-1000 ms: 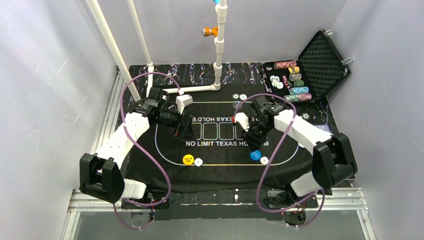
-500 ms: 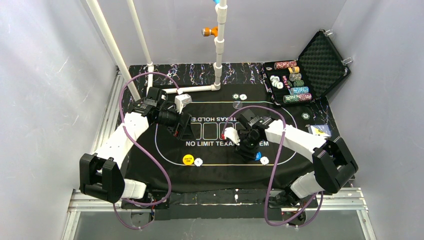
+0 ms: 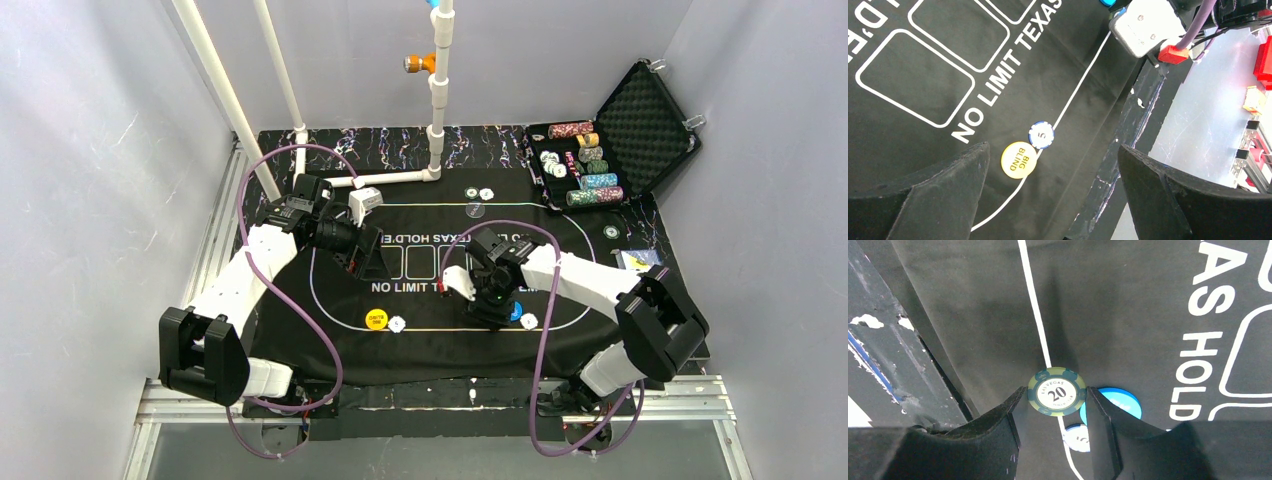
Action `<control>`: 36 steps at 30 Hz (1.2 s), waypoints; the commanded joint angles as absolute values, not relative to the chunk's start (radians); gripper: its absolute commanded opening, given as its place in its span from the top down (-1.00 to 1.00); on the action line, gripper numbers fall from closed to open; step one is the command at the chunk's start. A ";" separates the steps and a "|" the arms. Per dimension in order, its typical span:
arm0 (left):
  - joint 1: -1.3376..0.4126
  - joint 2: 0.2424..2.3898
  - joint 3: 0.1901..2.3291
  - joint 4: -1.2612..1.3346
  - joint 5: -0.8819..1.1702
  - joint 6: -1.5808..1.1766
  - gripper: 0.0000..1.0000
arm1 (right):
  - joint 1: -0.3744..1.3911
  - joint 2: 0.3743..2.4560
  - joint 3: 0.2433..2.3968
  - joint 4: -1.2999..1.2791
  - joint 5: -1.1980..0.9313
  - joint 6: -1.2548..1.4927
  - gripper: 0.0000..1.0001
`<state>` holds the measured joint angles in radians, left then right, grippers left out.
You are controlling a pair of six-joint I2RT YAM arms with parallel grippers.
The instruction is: Distribute texas hold em gaming equipment
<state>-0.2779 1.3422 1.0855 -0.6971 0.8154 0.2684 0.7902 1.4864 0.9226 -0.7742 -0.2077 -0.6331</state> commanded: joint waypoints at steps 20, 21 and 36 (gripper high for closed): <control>-0.274 1.314 1.101 -0.723 0.836 0.272 -0.99 | 0.517 1.454 1.047 -0.825 -0.266 -0.636 -0.31; -0.274 1.313 1.100 -0.723 0.836 0.273 -0.99 | 0.459 1.461 1.069 -0.838 -0.273 -0.645 -0.30; -0.275 1.309 1.097 -0.721 0.836 0.275 -0.99 | -0.200 1.722 1.305 -0.743 -0.098 -0.521 -0.36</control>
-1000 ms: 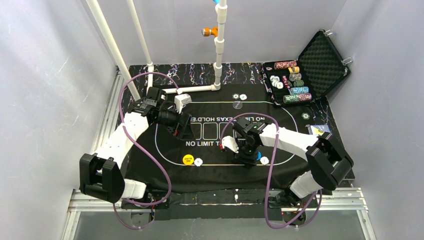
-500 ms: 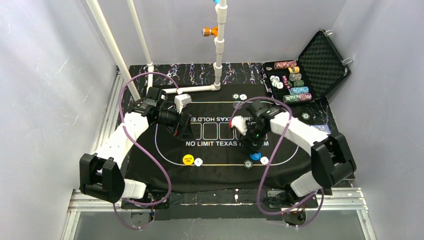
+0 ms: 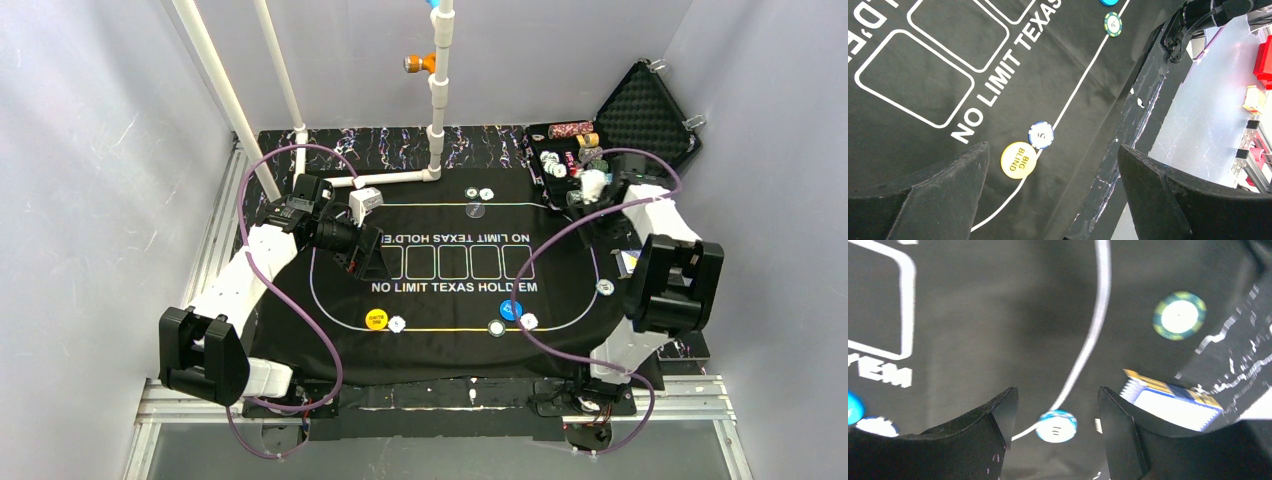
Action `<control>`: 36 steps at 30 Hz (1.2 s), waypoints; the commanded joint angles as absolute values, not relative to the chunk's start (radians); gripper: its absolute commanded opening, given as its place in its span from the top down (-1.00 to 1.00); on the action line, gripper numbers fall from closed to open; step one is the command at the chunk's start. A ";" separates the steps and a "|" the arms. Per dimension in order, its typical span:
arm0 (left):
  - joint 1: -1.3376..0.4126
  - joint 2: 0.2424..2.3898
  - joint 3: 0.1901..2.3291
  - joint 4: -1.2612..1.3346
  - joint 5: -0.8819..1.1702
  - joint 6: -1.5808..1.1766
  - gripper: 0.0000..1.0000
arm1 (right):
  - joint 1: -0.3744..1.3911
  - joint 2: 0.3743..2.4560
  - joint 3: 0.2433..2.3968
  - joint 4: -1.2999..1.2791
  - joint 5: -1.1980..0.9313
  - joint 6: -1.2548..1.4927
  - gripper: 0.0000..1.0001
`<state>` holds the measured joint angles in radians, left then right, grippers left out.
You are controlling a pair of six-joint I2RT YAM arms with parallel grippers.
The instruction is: Distribute texas hold em gaming equipment
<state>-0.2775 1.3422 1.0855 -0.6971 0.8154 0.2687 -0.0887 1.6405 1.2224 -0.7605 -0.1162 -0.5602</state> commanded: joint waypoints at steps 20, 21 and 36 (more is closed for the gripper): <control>-0.274 1.319 1.096 -0.721 0.833 0.282 -0.99 | -0.330 2.001 1.540 -0.718 -0.119 -0.539 -0.25; -0.273 1.321 1.097 -0.721 0.832 0.282 -0.99 | -0.329 2.004 1.537 -0.711 -0.120 -0.539 -0.25; -0.273 1.340 1.100 -0.719 0.822 0.281 -0.99 | -0.318 2.116 1.609 -0.667 -0.127 -0.529 -0.23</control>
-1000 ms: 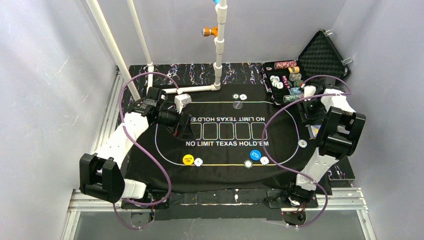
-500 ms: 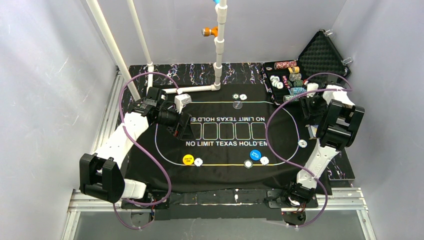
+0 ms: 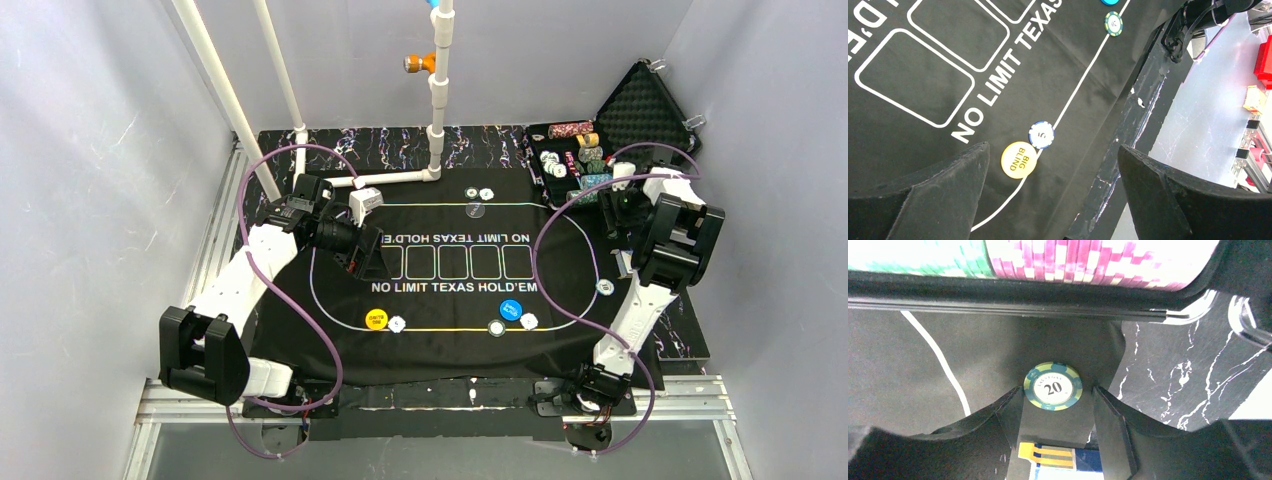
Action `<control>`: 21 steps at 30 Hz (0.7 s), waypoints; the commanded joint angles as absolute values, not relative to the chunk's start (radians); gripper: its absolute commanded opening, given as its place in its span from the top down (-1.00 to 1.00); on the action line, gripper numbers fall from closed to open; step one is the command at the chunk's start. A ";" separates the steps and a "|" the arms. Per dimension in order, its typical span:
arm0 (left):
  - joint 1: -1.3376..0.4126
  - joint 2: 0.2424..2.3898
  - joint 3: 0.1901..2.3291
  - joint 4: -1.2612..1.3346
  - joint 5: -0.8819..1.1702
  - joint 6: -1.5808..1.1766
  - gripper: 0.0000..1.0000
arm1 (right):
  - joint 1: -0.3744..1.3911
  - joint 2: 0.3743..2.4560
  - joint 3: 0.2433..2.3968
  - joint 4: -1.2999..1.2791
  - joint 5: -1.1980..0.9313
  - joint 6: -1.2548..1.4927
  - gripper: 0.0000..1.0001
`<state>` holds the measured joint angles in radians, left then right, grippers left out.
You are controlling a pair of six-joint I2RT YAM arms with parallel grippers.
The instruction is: Distribute texas hold em gaming equipment
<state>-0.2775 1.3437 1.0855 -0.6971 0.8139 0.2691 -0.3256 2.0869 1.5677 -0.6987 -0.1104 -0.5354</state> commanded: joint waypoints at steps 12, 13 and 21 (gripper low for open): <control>-0.272 1.346 1.107 -0.719 0.819 0.281 -0.99 | -0.305 2.136 1.549 -0.667 -0.073 -0.544 -0.14; -0.273 1.345 1.107 -0.719 0.819 0.282 -0.99 | -0.305 2.135 1.545 -0.668 -0.075 -0.545 -0.12; -0.272 1.344 1.107 -0.719 0.819 0.283 -0.99 | -0.305 2.127 1.526 -0.710 -0.098 -0.562 -0.26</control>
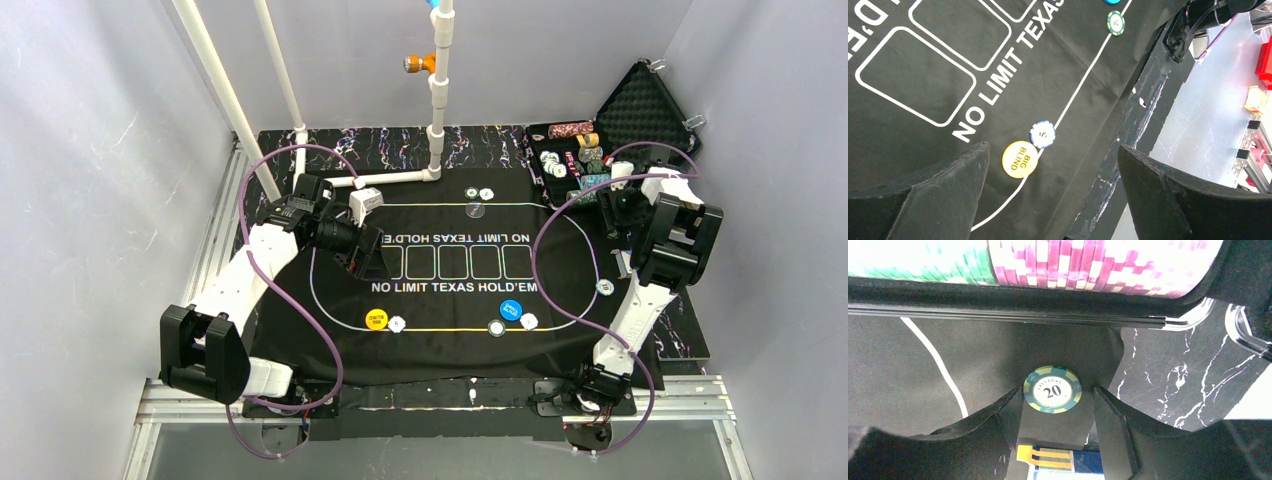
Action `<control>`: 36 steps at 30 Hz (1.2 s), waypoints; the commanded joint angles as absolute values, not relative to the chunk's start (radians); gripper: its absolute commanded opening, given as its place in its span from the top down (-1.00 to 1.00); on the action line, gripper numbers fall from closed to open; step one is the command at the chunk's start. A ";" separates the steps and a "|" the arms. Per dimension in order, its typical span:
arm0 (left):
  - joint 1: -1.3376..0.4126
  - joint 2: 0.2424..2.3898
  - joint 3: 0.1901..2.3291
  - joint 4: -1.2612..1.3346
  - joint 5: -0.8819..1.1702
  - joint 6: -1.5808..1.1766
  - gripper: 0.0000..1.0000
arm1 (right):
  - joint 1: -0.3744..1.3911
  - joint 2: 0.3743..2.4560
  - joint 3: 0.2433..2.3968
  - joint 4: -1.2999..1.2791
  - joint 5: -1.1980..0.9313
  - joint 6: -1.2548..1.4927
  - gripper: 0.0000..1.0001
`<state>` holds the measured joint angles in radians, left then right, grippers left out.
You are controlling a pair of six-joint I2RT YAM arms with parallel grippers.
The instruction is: Distribute texas hold em gaming equipment
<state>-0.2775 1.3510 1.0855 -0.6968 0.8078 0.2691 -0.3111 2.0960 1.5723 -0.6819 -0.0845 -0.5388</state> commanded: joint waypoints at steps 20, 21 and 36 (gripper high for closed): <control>-0.272 1.340 1.108 -0.723 0.815 0.284 -0.99 | -0.305 2.055 1.528 -0.745 -0.121 -0.597 0.26; -0.272 1.340 1.109 -0.723 0.815 0.284 -0.99 | -0.305 2.044 1.530 -0.749 -0.127 -0.597 0.27; -0.272 1.346 1.114 -0.721 0.820 0.280 -0.99 | -0.299 1.945 1.541 -0.816 -0.181 -0.604 0.28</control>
